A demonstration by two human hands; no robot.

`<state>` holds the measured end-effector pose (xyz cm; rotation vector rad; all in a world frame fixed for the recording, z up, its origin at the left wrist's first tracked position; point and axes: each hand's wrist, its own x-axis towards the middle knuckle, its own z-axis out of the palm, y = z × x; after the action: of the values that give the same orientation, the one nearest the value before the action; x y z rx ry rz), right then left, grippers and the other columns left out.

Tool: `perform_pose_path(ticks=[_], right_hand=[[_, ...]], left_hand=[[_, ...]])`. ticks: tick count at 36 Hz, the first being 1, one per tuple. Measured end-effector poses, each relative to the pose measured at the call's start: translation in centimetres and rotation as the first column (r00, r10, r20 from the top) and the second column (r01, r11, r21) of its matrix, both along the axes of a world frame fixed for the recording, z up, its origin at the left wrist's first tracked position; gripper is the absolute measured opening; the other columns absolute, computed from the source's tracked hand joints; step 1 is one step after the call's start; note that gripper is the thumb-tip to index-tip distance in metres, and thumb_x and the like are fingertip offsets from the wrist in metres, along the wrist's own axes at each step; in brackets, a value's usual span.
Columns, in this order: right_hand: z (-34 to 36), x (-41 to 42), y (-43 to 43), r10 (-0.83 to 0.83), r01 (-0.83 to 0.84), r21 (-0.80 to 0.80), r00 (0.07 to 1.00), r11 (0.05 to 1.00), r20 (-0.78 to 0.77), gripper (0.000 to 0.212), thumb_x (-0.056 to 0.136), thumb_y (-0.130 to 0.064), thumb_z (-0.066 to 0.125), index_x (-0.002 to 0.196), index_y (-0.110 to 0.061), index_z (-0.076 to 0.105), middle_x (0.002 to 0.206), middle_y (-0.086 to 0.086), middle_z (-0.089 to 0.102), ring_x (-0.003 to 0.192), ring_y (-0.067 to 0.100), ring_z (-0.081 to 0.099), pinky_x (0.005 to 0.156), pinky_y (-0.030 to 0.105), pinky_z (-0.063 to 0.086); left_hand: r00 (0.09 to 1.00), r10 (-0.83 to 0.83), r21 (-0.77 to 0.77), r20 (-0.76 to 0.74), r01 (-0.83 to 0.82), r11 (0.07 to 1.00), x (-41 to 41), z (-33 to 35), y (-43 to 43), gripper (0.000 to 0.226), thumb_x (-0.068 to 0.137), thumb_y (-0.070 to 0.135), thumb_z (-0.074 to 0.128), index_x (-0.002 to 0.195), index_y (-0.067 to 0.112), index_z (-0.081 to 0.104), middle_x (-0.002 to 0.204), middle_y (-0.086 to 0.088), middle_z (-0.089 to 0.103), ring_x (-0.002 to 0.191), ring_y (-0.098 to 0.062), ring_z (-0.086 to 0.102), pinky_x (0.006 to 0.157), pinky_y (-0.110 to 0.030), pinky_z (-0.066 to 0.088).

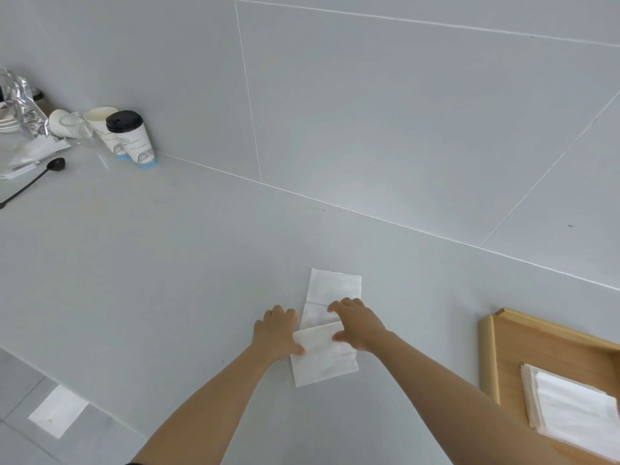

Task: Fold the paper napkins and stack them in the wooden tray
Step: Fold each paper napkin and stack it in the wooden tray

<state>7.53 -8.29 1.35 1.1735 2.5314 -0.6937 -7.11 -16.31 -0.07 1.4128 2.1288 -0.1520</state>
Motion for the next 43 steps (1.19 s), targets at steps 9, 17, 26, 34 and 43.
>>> perform_pose_path(ticks=[9,17,26,34,43], right_hand=[[-1.4,-0.3,0.2,0.015,-0.016,0.015,0.998,1.000,0.065,0.046,0.082,-0.020,0.066,0.123,-0.010,0.046,0.125,0.010,0.051,0.119,0.027,0.041,0.093,0.032,0.039],[-0.8,1.4,0.6,-0.208,0.193,-0.149,0.974,0.970,-0.091,0.024,0.091,-0.019,0.053,0.110,-0.005,0.056,0.118,0.012,0.053,0.112,0.026,0.045,0.082,0.029,0.039],[1.7,6.8,2.3,-0.744,0.508,-0.564,0.575,0.651,-0.341,0.022,0.089,-0.009,0.054,0.069,-0.014,0.046,0.082,0.007,0.055,0.080,0.024,0.052,0.067,0.030,0.045],[3.5,14.8,2.6,-0.865,0.615,-0.611,0.304,0.498,-0.400,0.011,0.090,-0.007,0.053,0.081,-0.012,0.049,0.075,0.006,0.053,0.062,0.016,0.052,0.056,0.026,0.047],[4.0,26.2,2.1,-0.860,0.828,-0.413,0.151,0.379,-0.487,0.027,0.088,-0.010,0.057,0.111,-0.013,0.043,0.067,-0.003,0.040,0.062,0.011,0.040,0.054,0.023,0.034]], left_hand=[[0.999,0.031,-0.060,0.017,-0.030,0.998,0.2,-0.3,0.3,0.048,0.077,0.035,0.069,0.118,0.014,0.053,0.127,-0.008,0.049,0.121,-0.025,0.045,0.100,-0.037,0.038],[0.916,0.198,0.023,0.347,-0.220,0.975,0.1,1.3,0.9,0.033,0.082,0.012,0.060,0.059,0.024,0.039,0.085,-0.001,0.051,0.080,-0.017,0.048,0.065,-0.024,0.034],[0.785,0.187,0.148,0.591,-0.334,0.931,3.3,4.8,4.1,0.026,0.081,0.000,0.059,0.071,0.019,0.045,0.076,-0.005,0.059,0.065,-0.017,0.055,0.072,-0.031,0.045],[0.744,0.082,0.204,0.663,-0.285,0.937,11.3,6.3,7.7,0.032,0.084,0.002,0.057,0.102,0.017,0.036,0.069,0.001,0.047,0.059,-0.012,0.047,0.056,-0.021,0.035],[0.711,-0.087,0.270,0.698,-0.149,0.951,22.8,6.3,9.8,0.031,0.079,-0.008,0.056,0.063,0.018,0.047,0.070,-0.003,0.050,0.066,-0.023,0.054,0.077,-0.042,0.055]])
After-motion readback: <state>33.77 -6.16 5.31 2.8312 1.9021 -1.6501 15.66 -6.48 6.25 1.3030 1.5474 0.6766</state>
